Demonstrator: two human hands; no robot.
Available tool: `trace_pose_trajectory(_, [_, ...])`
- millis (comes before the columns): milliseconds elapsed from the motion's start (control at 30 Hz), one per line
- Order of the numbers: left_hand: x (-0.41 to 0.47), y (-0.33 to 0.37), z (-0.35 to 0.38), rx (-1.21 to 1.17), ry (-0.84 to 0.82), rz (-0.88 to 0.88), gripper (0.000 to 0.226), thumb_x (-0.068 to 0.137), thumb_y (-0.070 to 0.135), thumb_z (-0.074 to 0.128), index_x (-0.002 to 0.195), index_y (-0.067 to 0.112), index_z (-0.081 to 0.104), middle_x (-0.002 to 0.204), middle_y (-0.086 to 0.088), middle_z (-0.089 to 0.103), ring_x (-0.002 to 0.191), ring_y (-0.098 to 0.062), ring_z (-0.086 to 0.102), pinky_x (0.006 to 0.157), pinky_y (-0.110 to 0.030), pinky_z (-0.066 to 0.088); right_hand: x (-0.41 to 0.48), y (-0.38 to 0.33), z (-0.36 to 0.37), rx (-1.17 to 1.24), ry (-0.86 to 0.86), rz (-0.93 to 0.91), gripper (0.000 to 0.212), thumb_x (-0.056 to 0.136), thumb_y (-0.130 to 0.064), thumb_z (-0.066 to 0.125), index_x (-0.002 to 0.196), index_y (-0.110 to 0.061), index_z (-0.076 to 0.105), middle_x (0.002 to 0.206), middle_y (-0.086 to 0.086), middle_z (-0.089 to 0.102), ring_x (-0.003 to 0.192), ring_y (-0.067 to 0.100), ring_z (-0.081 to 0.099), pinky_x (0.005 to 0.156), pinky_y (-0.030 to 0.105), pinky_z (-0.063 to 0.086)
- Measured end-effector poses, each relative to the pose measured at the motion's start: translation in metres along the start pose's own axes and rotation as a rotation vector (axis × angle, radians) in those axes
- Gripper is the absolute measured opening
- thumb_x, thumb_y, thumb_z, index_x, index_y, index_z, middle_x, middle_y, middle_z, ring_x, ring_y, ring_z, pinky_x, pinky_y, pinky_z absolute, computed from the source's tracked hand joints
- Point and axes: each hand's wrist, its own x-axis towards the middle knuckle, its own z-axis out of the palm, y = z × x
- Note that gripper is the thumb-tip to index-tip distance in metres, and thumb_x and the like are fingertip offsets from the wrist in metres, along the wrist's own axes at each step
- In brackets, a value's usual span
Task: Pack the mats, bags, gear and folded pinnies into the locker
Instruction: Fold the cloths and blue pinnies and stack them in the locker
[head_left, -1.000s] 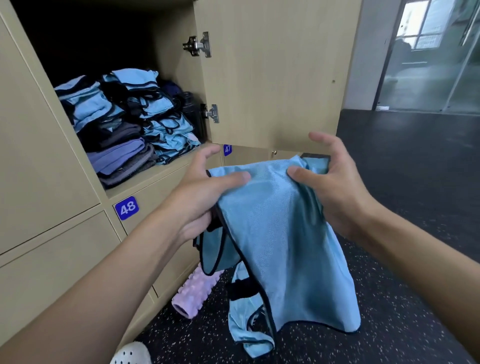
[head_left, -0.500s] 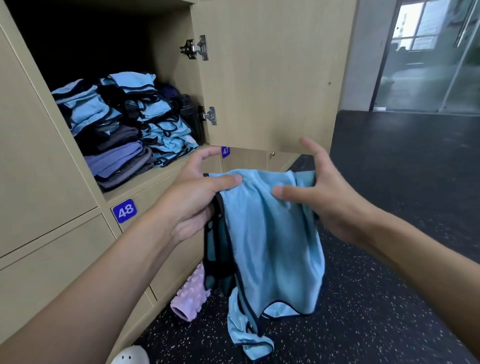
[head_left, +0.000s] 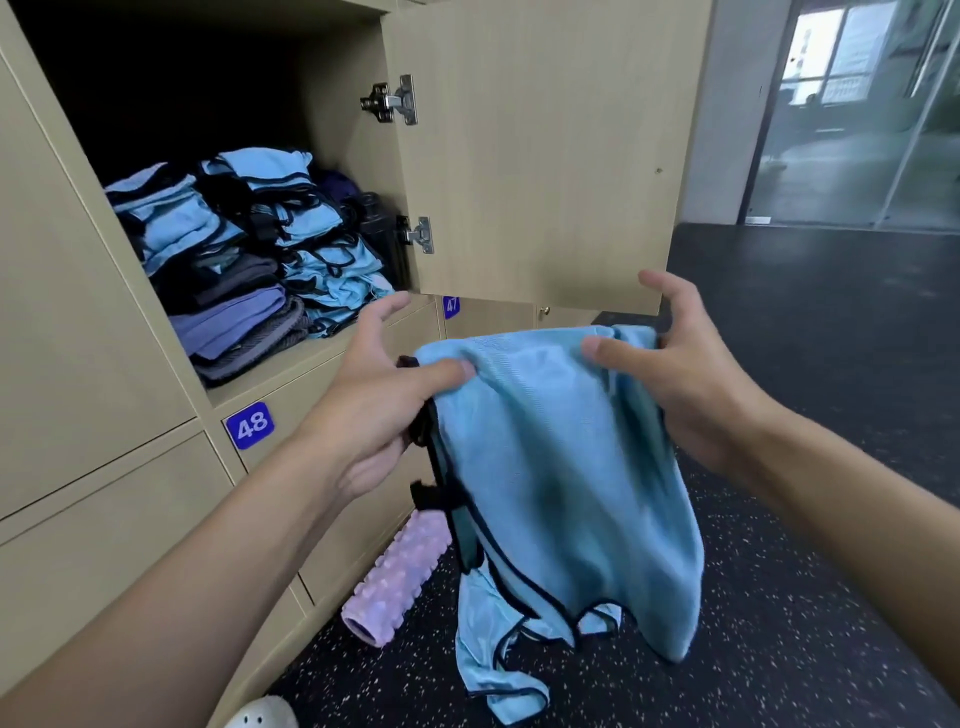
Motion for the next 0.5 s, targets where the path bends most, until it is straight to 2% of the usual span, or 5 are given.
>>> trace_pose_trajectory(67, [0.002, 0.001, -0.001, -0.06, 0.07, 0.024, 0.066, 0.083, -0.005, 0.073, 0.131, 0.032, 0.047, 0.096, -0.016, 0.068, 0.072, -0.021, 0.068, 0.061, -0.029, 0.056, 0.0, 0.001, -0.002, -0.04, -0.067, 0.063, 0.089, 0.06, -0.029, 0.09, 0.131, -0.047, 0.04, 0.123, 0.019, 0.058, 0.106, 0.034, 0.066, 0.088, 0.046, 0.057])
trace_pose_trajectory(133, [0.004, 0.003, -0.002, -0.112, 0.106, 0.017, 0.053, 0.085, -0.003, 0.072, 0.124, 0.026, 0.05, 0.086, -0.011, 0.072, 0.067, -0.02, 0.069, 0.059, -0.029, 0.057, 0.0, 0.001, -0.005, -0.065, -0.031, 0.073, 0.077, 0.073, -0.021, 0.086, 0.134, -0.041, 0.043, 0.116, 0.022, 0.062, 0.097, 0.034, 0.068, 0.072, 0.04, 0.056])
trace_pose_trajectory(300, [0.004, 0.006, -0.004, -0.072, 0.095, -0.014, 0.024, 0.09, 0.004, 0.069, 0.105, 0.019, 0.056, 0.066, -0.001, 0.068, 0.055, -0.014, 0.066, 0.048, -0.024, 0.053, -0.003, -0.002, -0.005, -0.023, 0.107, 0.01, 0.016, 0.089, -0.01, 0.07, 0.099, -0.019, 0.062, 0.089, 0.015, 0.061, 0.062, 0.016, 0.051, 0.047, 0.021, 0.039])
trace_pose_trajectory(367, [0.004, 0.007, -0.004, -0.052, 0.069, -0.027, 0.019, 0.091, 0.004, 0.067, 0.101, 0.018, 0.059, 0.076, -0.006, 0.067, 0.058, -0.015, 0.065, 0.052, -0.024, 0.055, -0.003, 0.0, -0.004, -0.038, 0.11, -0.007, 0.01, 0.091, -0.008, 0.067, 0.085, -0.015, 0.067, 0.081, 0.011, 0.06, 0.063, 0.018, 0.049, 0.049, 0.023, 0.037])
trace_pose_trajectory(500, [0.002, 0.012, -0.009, 0.01, -0.053, -0.057, 0.035, 0.079, -0.012, 0.071, 0.103, 0.013, 0.065, 0.089, -0.009, 0.07, 0.074, -0.02, 0.07, 0.07, -0.032, 0.061, -0.007, -0.007, -0.005, -0.046, 0.023, -0.008, 0.015, 0.086, -0.003, 0.072, 0.1, -0.009, 0.071, 0.085, 0.009, 0.072, 0.071, 0.018, 0.067, 0.063, 0.026, 0.054])
